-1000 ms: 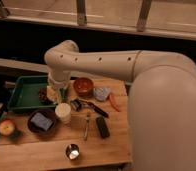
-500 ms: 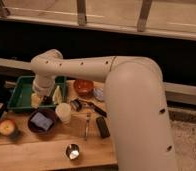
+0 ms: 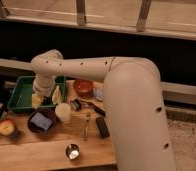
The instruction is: Place sponge in metal cup
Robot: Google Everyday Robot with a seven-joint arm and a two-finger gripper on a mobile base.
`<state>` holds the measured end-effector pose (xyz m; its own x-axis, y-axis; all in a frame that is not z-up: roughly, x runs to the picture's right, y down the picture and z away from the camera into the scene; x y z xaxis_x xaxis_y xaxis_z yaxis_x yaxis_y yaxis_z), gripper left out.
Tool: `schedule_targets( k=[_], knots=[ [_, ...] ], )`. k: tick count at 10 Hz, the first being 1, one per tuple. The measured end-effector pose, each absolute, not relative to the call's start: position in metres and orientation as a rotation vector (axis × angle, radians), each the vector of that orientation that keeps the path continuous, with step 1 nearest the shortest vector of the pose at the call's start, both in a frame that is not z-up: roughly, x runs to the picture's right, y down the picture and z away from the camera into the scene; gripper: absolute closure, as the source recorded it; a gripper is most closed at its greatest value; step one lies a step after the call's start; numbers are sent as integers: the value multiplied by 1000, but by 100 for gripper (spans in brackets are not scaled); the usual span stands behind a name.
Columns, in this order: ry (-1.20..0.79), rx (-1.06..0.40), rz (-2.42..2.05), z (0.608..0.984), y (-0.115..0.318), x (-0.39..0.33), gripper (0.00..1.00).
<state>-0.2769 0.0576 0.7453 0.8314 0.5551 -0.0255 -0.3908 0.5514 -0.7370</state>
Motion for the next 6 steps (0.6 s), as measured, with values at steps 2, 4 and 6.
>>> schedule_targets(
  k=[2,4,6],
  knots=[
    [-233,-865,559,756,89,-290,38],
    [-228,-908,558,765,113,-296,38],
    [-214,-940,546,769,130,-304,38]
  ],
)
